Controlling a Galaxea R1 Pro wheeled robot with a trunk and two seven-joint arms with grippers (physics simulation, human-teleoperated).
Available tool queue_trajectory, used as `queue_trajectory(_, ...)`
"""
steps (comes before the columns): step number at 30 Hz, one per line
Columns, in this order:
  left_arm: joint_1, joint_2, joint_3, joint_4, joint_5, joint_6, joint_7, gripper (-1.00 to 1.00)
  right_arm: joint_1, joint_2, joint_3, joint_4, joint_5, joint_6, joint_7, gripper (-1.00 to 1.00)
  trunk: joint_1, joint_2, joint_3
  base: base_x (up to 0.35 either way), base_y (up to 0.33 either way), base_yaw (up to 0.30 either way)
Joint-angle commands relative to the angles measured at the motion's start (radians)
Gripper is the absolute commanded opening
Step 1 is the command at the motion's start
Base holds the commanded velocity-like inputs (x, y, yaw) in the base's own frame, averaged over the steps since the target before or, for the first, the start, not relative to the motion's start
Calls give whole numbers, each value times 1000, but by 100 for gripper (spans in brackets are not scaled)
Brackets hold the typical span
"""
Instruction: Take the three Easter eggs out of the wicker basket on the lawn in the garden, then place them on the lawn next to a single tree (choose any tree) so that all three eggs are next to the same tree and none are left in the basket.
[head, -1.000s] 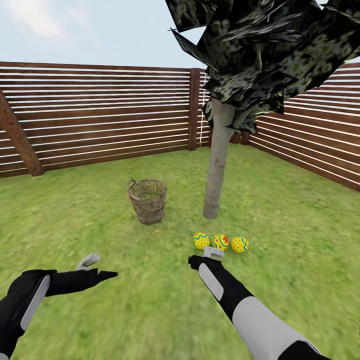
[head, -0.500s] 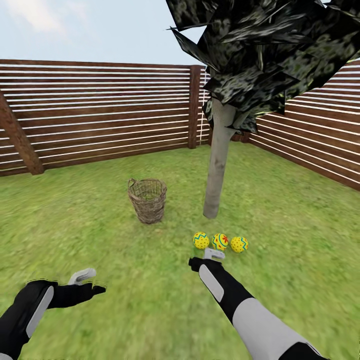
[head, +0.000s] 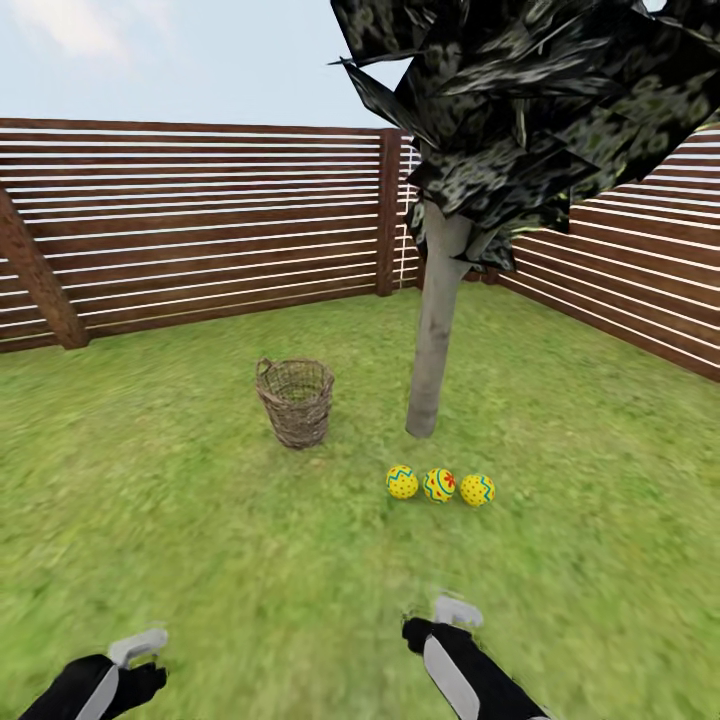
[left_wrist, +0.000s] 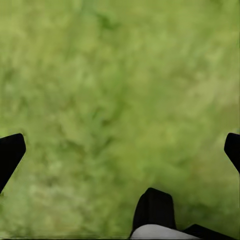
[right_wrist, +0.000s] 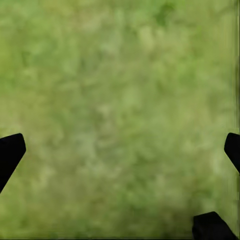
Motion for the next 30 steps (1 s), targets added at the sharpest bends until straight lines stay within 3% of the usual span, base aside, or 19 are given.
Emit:
queue_trajectory(1,0,-1,2,40,9,-33,9,100,20,-1,5,3,-4,-21,-8,100,-4,7,2,0,0,0)
queue_trajectory(5,0,-3,-6,163,5,-154,18,100,69,-1,6,67,-3,-97,-7,100,-19,35,12,0,0,0)
queue_trajectory(7,0,-4,-27,213,-1,-210,21,100,78,-1,7,147,-3,-160,-4,100,-27,49,17,0,0,0)
queue_trajectory(11,1,-10,-62,323,-7,-332,22,100,84,2,10,331,-4,-355,1,100,-42,77,27,0,0,0)
queue_trajectory(14,1,-23,-68,388,-7,-402,22,100,85,3,11,415,-5,-442,1,100,-54,98,35,0,0,0)
queue_trajectory(17,8,-55,-71,420,-9,-459,22,100,92,1,10,472,-8,-509,2,100,-65,119,44,0,0,0)
queue_trajectory(26,60,-81,-73,434,-20,-533,22,100,140,-3,6,495,-11,-575,3,100,-100,182,72,0,0,0)
queue_trajectory(30,88,-86,-73,435,-26,-541,22,100,152,-22,6,497,-13,-577,2,100,-115,210,85,0,0,0)
